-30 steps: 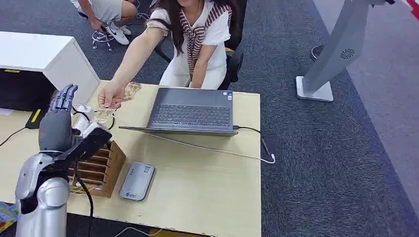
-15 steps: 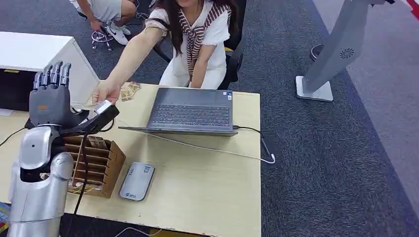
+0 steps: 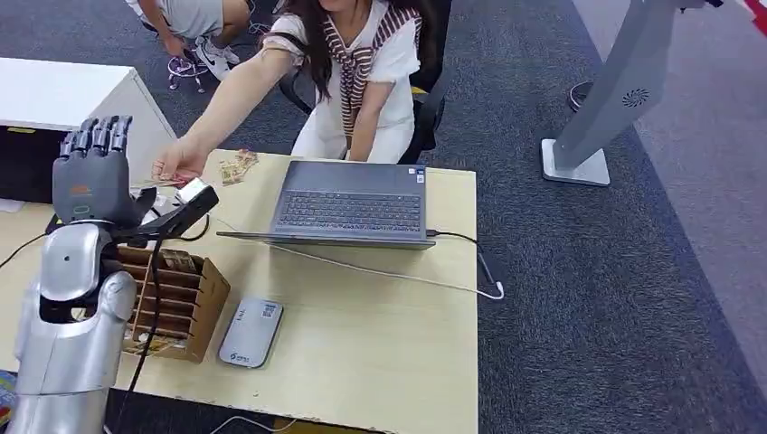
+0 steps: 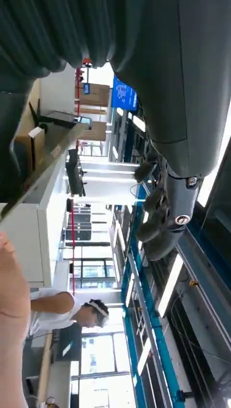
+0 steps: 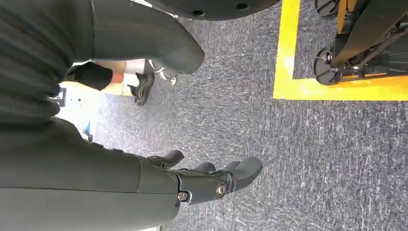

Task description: Pass the card to the sensor for recognition and then transmit it.

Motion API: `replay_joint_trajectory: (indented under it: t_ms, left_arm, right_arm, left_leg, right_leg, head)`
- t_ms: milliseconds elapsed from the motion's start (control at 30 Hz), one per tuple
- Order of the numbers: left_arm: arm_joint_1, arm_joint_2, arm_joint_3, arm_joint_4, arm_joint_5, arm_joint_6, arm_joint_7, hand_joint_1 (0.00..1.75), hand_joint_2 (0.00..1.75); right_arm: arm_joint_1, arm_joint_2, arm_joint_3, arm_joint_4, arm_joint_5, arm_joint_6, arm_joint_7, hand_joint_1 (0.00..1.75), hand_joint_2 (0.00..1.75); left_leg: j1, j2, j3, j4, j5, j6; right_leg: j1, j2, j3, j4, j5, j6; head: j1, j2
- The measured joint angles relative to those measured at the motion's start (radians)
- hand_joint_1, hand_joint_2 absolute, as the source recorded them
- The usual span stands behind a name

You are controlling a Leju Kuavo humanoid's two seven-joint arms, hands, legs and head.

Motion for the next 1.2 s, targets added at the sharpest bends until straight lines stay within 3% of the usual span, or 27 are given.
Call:
replay_joint_trajectory:
  t_ms: [900,1067,1200]
  left_arm:
    - [0.001,0.026,0.000,0.002,0.035,0.009,-0.012,1.75,1.75]
    - [0.041,0.028,0.000,-0.014,0.098,0.073,-0.052,1.75,1.75]
    - [0.139,0.010,0.000,-0.111,0.138,0.157,-0.108,1.75,1.75]
  right_arm:
    - [-0.001,0.000,0.001,0.003,0.003,0.000,0.000,0.00,1.75]
    - [-0.001,0.000,0.001,0.003,0.001,-0.002,0.000,0.00,1.75]
    - [-0.001,0.000,-0.004,0.003,-0.005,-0.011,-0.001,0.00,1.75]
  left_leg:
    - [0.000,0.000,0.000,0.000,0.000,0.000]
    - [0.000,0.000,0.000,0.000,0.000,0.000]
    - [0.000,0.000,0.000,0.000,-0.001,0.000]
  right_leg:
    - [0.000,0.000,0.000,0.000,0.000,0.000]
    - [0.000,0.000,0.000,0.000,0.000,0.000]
    - [0.000,0.000,0.000,0.000,0.000,0.000]
  head:
    - [0.000,0.000]
    - [0.000,0.000]
    - [0.000,0.000]
